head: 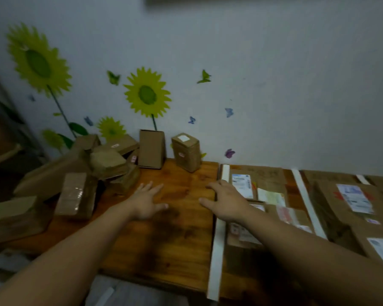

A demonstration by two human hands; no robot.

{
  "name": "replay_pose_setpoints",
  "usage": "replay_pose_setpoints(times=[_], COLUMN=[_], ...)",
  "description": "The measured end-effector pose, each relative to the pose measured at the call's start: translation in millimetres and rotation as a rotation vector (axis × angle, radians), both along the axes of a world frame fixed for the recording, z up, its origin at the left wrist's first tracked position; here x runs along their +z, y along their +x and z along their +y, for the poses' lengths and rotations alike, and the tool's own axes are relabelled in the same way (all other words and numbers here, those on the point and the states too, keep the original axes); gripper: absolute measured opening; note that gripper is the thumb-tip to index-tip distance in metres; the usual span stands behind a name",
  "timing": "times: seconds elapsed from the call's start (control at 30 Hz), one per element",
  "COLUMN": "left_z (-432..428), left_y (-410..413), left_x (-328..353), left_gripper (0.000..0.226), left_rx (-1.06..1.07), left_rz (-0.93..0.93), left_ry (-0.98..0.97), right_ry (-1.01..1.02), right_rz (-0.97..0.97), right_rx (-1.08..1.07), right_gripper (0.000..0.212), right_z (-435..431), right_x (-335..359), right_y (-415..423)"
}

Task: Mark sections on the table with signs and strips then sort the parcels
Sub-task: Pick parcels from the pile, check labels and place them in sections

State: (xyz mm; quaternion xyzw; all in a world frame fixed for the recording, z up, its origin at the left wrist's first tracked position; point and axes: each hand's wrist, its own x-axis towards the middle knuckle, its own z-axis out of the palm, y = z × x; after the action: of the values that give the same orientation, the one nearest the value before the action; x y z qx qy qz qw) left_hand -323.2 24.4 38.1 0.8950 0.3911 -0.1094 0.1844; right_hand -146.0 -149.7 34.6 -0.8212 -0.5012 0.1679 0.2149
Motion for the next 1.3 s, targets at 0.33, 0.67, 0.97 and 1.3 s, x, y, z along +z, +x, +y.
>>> replay_pose_setpoints(times=[0.33, 0.67, 0.97, 1.3], left_z=[176.2, 265.8, 322.5, 329.2], left_y=[-179.1, -216.8, -185.2, -182.4], left_x=[9.8, -15.8, -66.9, -83.9], left_gripper=[0.079, 0.082, 0.060, 0.030], left_rx=[0.271, 0.491, 0.634, 0.709], left_rz=[-0.033, -0.260, -0.370, -0.400], left_ry=[0.065, -0.151, -0.414, -0.651], right_ry=[-0.053, -0.107, -0.182, -0.104], right_rz=[0.160, 0.321, 0.580, 0.697], right_rx=[0.007, 0.066, 0.129, 0.156], right_gripper=[0.065, 0.065, 0.048, 0.058], right_z=[199.8, 327.1, 416.4, 427.5], right_x=[-1.6, -39.7, -92.7, -102.7], right_y=[-114.6, -179.6, -208.9, -229.6])
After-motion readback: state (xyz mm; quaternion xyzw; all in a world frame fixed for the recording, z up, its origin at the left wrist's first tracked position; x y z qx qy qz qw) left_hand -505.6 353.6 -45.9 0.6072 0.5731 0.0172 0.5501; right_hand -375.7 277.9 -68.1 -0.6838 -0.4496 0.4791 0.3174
